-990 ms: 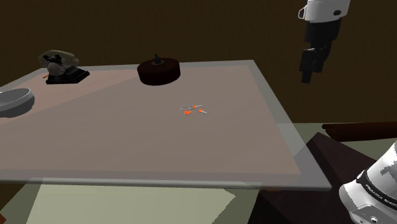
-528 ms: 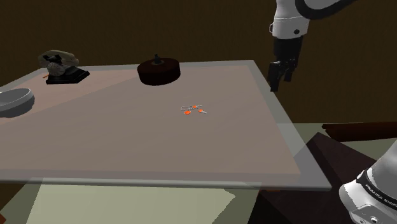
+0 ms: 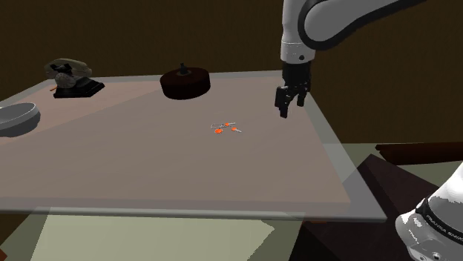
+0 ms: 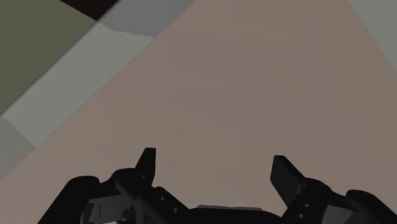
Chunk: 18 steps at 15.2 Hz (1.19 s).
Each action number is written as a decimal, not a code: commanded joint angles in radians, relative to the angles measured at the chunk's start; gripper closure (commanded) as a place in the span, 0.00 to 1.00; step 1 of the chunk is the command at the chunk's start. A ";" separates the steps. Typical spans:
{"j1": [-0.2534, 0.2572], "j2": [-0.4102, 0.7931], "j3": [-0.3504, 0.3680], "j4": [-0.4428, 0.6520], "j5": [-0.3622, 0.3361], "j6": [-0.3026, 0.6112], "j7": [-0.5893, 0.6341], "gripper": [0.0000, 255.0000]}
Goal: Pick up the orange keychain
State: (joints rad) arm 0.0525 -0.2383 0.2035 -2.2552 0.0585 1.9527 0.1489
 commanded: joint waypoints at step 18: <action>0.072 0.519 0.063 0.352 -0.116 0.232 0.174 0.00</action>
State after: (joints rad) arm 0.1242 0.2770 0.2673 -1.8938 -0.0555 2.1707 0.3212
